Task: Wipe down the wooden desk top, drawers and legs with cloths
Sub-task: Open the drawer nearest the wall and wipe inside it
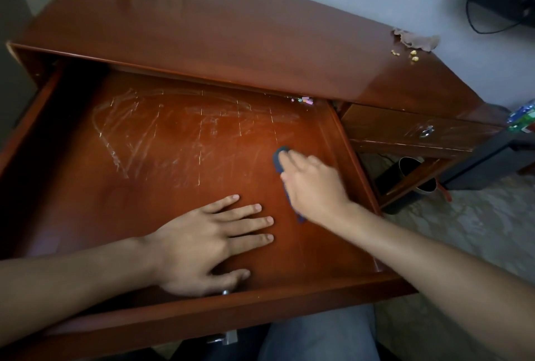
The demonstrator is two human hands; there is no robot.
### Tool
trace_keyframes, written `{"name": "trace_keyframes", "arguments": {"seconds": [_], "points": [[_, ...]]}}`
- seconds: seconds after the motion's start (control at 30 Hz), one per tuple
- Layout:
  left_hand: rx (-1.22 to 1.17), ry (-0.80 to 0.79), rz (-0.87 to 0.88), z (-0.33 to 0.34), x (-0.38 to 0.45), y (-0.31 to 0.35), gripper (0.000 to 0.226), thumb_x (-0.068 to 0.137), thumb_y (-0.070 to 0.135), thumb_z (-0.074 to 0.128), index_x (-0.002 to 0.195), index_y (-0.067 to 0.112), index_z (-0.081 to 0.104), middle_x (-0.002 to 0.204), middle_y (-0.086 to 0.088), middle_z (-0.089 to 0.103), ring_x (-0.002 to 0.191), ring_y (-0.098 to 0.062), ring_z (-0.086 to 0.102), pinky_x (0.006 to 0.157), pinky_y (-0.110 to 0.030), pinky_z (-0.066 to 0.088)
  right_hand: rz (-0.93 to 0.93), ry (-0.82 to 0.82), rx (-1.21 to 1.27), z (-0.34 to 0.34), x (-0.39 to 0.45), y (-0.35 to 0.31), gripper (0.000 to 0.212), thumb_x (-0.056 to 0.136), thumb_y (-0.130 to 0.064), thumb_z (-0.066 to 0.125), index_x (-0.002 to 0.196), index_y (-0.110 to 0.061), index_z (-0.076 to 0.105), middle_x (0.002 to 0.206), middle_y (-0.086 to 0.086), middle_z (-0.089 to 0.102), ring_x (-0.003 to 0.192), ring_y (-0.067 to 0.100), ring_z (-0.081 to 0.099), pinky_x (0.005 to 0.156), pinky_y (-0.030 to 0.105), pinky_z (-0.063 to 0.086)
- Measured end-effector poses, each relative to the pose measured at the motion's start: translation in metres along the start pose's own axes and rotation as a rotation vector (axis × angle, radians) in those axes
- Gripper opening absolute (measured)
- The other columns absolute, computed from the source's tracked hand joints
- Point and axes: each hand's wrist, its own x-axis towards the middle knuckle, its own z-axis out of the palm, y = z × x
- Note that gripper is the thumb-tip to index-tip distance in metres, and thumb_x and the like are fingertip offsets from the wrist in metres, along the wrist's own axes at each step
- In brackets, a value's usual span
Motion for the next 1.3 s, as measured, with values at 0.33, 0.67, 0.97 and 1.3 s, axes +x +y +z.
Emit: {"name": "trace_keyframes", "arguments": {"seconds": [0.33, 0.67, 0.97, 1.3], "points": [[0.044, 0.118, 0.039, 0.0, -0.009, -0.001, 0.048, 0.105, 0.037, 0.044, 0.152, 0.025, 0.052, 0.162, 0.005, 0.042, 0.153, -0.015, 0.033, 0.122, -0.043, 0.035, 0.17, 0.042, 0.194, 0.012, 0.018, 0.019, 0.042, 0.105, -0.028, 0.05, 0.145, -0.018, 0.052, 0.137, 0.003, 0.063, 0.115, 0.029, 0.064, 0.087, 0.041, 0.057], [0.008, -0.089, 0.002, -0.01, -0.056, -0.02, 0.059, 0.112, 0.054, 0.018, 0.165, 0.034, 0.001, 0.172, 0.015, -0.01, 0.157, -0.007, -0.014, 0.127, -0.036, -0.006, 0.068, 0.101, 0.206, 0.01, 0.025, 0.003, 0.033, 0.104, -0.025, 0.054, 0.132, -0.012, 0.064, 0.124, 0.006, 0.07, 0.103, 0.028, 0.07, 0.08, 0.037, 0.058], [0.036, -0.184, -0.064, -0.017, -0.067, -0.019, 0.062, 0.109, 0.062, 0.011, 0.161, 0.041, -0.015, 0.168, 0.017, -0.024, 0.154, -0.006, -0.026, 0.123, -0.038, -0.016, -0.275, 0.061, 0.374, 0.006, 0.014, -0.034, 0.037, 0.105, -0.032, 0.047, 0.137, -0.018, 0.061, 0.136, 0.0, 0.065, 0.107, 0.027, 0.069, 0.082, 0.042, 0.06], [0.032, -0.296, -0.169, -0.027, -0.088, -0.021, 0.066, 0.106, 0.069, 0.01, 0.156, 0.045, -0.026, 0.162, 0.022, -0.035, 0.148, -0.002, -0.037, 0.118, -0.038, -0.026, -0.492, 0.076, 0.42, -0.002, 0.01, -0.066, 0.038, 0.104, -0.032, 0.049, 0.139, -0.021, 0.059, 0.14, -0.003, 0.062, 0.103, 0.023, 0.067, 0.075, 0.036, 0.06]]}}
